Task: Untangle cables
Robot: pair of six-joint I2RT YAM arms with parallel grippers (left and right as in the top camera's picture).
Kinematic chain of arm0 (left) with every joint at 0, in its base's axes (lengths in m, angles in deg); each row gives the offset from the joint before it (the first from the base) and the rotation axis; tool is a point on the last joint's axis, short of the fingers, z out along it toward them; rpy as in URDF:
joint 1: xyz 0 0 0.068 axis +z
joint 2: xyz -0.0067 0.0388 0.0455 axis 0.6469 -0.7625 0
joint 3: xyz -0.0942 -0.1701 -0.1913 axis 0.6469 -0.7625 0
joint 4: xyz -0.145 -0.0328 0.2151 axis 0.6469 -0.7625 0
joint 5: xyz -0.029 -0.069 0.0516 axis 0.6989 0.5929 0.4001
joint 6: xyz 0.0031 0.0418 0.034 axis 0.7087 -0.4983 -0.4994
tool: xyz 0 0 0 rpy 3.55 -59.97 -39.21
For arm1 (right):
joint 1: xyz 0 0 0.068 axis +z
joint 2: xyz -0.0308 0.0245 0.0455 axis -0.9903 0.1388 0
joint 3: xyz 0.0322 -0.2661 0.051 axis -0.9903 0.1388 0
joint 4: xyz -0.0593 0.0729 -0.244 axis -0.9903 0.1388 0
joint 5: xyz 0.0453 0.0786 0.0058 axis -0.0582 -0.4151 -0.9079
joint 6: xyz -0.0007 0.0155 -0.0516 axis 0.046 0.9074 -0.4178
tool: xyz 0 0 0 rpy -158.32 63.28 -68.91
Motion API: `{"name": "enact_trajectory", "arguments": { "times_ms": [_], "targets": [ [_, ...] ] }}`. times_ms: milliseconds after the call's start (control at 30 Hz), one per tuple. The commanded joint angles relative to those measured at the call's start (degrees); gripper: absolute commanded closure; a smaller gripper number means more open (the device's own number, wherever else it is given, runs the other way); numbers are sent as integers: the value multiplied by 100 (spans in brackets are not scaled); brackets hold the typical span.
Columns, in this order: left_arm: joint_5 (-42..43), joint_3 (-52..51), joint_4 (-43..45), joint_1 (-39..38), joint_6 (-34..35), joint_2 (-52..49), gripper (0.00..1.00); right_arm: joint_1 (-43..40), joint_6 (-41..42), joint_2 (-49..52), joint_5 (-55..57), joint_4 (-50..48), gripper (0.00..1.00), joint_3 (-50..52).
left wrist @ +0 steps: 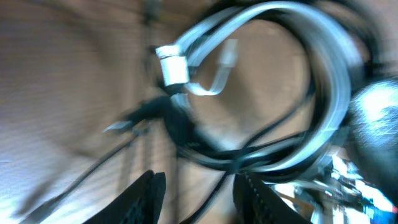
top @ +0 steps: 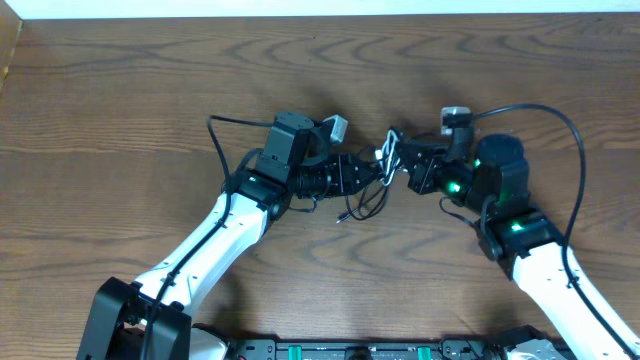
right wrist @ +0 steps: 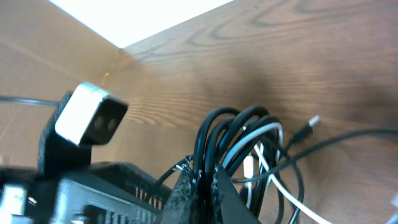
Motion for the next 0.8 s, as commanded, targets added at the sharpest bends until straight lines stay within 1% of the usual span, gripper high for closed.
{"name": "enact_trajectory", "arguments": {
  "times_ms": [0, 200, 233, 367, 500, 633, 767],
  "targets": [
    [-616, -17, -55, 22, -389, 68, 60, -83, 330, -9, 17, 181, 99, -310],
    [-614, -17, -9, -111, -472, 68, 60, -83, 778, -9, 70, 382, 99, -317],
    [-614, -17, 17, -173, -595, 70, 60, -83, 848, -9, 127, 426, 99, -317],
    [-619, -17, 146, -553, -1429, 70, 60, -83, 1008, -7, 212, 522, 99, -317],
    [-688, -17, 232, -951, -1921, 70, 60, -83, 1049, -7, 227, 525, 99, -317],
    [-1294, -17, 245, -1235, -1952, 70, 60, -83, 1095, -4, 297, 586, 99, -317],
    [-1939, -17, 260, -1414, -1945, 70, 60, -83, 1331, 2, 295, 660, 99, -317]
  ]
}}
